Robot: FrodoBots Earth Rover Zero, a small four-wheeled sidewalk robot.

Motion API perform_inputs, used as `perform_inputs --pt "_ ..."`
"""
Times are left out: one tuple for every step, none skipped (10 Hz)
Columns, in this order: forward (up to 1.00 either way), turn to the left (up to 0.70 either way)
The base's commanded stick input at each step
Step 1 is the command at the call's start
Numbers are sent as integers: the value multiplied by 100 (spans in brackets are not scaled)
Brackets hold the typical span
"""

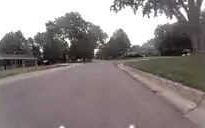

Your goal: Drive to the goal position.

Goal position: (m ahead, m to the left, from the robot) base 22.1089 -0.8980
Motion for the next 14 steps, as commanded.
perform_inputs --pt "100 -35" --pt "100 -39" --pt "100 -29" --pt "100 0" --pt "100 0" --pt "100 -9" --pt "100 -18" --pt "100 -19" --pt "100 -1" --pt "100 0" --pt "100 0" --pt "100 0" --pt "100 0" --pt "100 0"
